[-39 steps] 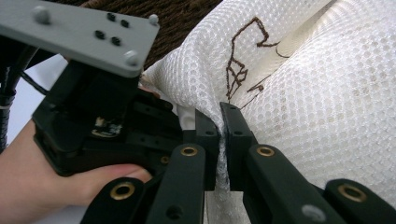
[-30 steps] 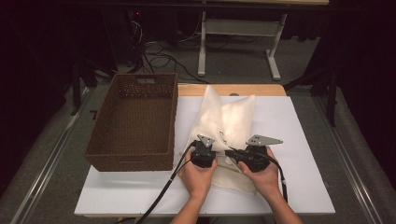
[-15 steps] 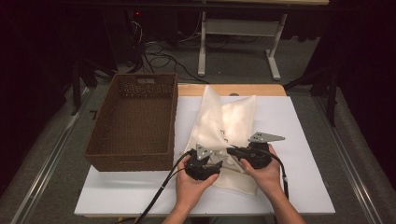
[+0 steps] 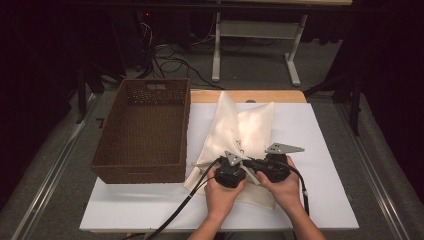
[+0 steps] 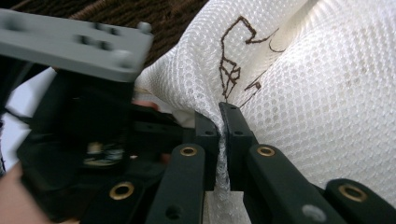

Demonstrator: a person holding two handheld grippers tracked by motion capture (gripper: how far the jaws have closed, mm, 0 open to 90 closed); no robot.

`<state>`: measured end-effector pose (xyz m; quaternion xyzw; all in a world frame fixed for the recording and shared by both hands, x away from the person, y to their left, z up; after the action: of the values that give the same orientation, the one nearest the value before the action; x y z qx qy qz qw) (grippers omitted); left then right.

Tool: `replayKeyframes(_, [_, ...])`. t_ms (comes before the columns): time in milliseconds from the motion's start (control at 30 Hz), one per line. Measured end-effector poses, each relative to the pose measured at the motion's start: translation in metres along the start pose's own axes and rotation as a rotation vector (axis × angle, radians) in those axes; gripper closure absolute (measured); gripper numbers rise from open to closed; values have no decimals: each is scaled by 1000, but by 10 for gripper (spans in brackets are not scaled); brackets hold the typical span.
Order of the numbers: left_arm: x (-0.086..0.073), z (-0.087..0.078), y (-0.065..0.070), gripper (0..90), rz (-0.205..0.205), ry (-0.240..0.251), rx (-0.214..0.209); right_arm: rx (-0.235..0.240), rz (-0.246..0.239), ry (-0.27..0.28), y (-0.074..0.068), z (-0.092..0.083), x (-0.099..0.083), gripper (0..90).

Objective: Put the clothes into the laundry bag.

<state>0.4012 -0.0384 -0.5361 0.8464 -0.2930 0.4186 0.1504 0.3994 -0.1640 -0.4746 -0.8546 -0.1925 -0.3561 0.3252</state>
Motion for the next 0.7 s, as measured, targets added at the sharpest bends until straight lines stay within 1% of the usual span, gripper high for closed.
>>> replayKeyframes(33, [0,4,-2,837,-1,4,6,-2,5,-2,0,1,-1,882])
replayKeyframes(67, [2,5,-3,849,-1,10,9,-6,14,-12,0,1,-1,882])
replayKeyframes(100, [6,7,-5,853,25,23,41,-15,13,-14,0,2,-2,883])
replayKeyframes(133, [6,7,-5,854,25,23,41,-15,19,-13,0,1,-2,883])
replayKeyframes(167, [8,7,-7,854,28,28,71,-15,19,-13,0,1,-2,883])
replayKeyframes(200, [9,6,-10,856,10,60,149,-17,24,-15,1,1,-2,884])
replayKeyframes(233, [9,6,-16,857,-47,69,159,-18,33,-14,1,1,-2,885])
replayKeyframes(267, [8,7,-22,858,-144,80,155,-18,34,-18,0,1,-3,885])
replayKeyframes(300, [7,8,-30,858,-226,89,174,-21,31,-23,-1,2,-3,886])
replayKeyframes(333, [6,9,-34,859,-267,86,185,-26,28,-28,-2,3,-4,887])
replayKeyframes(367, [7,13,-38,859,-309,65,189,-27,33,-34,-2,5,-5,888])
replayKeyframes(400, [7,13,-38,858,-309,65,189,-27,33,-34,-2,5,-5,888])
replayKeyframes(433, [7,14,-38,858,-301,56,195,-32,33,-34,-2,5,-5,887])
replayKeyframes(467, [7,14,-37,857,-288,57,192,-39,35,-36,-2,5,-5,887])
replayKeyframes(500, [7,13,-36,842,-277,54,169,-41,47,-34,1,5,-5,887])
replayKeyframes(533, [5,9,-33,823,-229,47,118,-41,48,-32,2,5,-5,887])
replayKeyframes(567, [5,9,-33,781,-229,47,118,-41,48,-32,2,5,-5,887])
replayKeyframes(600, [4,5,-31,781,-195,49,92,-36,53,-29,4,4,-5,887])
replayKeyframes(633, [2,0,-28,717,-149,51,86,-33,51,-27,4,3,-5,886])
replayKeyframes(667, [-2,-7,-25,668,-92,56,81,-30,43,-22,4,2,-4,885])
replayKeyframes(700, [-4,-11,-23,620,-73,60,74,-26,37,-17,4,1,-4,885])
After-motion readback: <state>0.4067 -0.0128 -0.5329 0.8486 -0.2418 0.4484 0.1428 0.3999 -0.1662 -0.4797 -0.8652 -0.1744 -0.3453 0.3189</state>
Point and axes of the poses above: each handheld gripper's, and its own axes: z roughly forward along the jaws, x roughly out of its top, y roughly to its right, the point moved 3 cm from there along z, roughly forward along the jaws, and after that the axes turned 13 degrees about z, right-handed, at the moved point
